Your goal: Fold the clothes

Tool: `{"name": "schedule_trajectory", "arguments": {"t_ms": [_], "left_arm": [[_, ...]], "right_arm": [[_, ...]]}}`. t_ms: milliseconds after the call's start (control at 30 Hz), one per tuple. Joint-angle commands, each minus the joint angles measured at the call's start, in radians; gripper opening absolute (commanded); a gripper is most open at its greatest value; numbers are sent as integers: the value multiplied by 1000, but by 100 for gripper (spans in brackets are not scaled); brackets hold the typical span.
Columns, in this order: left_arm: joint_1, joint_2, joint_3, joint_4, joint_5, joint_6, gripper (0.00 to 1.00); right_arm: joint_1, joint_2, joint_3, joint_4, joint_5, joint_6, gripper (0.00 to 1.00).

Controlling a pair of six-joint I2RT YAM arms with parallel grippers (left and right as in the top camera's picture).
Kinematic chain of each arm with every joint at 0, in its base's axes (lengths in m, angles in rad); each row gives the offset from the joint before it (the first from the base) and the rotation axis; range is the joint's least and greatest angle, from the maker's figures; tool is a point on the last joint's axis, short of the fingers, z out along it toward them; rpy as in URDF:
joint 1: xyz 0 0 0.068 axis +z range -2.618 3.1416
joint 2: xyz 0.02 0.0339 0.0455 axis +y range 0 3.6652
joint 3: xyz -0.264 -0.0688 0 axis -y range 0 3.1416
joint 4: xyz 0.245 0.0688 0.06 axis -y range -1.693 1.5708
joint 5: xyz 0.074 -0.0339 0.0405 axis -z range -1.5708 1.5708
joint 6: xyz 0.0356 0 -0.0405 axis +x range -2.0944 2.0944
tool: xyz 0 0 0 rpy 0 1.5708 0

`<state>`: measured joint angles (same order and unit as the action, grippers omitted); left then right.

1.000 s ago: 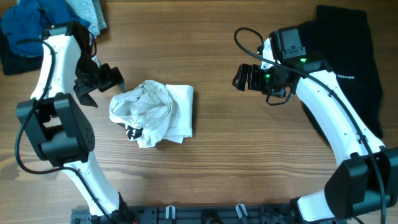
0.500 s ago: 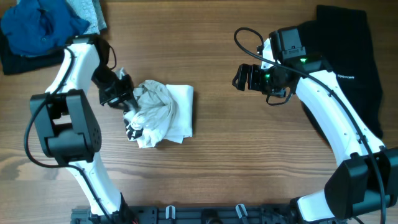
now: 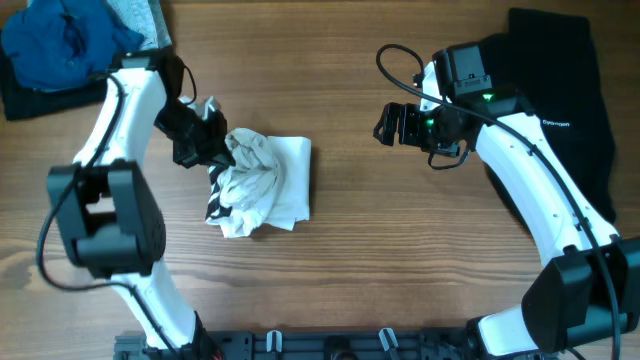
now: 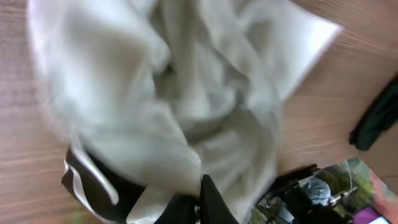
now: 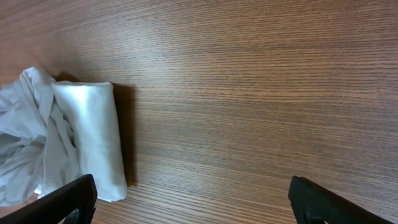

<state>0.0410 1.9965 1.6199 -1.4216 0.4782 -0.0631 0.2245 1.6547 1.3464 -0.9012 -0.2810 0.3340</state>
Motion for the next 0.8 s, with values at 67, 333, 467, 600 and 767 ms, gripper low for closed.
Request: {"name": "schedule_trajectory", "arguments": {"t_ms": [67,333,467,600,767], "left_arm": [[-58,-39,15,-26,31,26,4],[-243,-6,15,-19,18,26,30],[-296,3,15,-8,5,26,32],[-310,3,22,33,-26,-18,35],[-251,3,68,54,-161,-151,40]], "right_arm": [[5,6,2,0,-12,-20,100],[5,6,2,-4,-12,-19,100],[5,6,2,-3,-12,-20,100],[5,6,2,-3,-12,-20,100],[5,6,2,-3,-12,-20,100]]}}
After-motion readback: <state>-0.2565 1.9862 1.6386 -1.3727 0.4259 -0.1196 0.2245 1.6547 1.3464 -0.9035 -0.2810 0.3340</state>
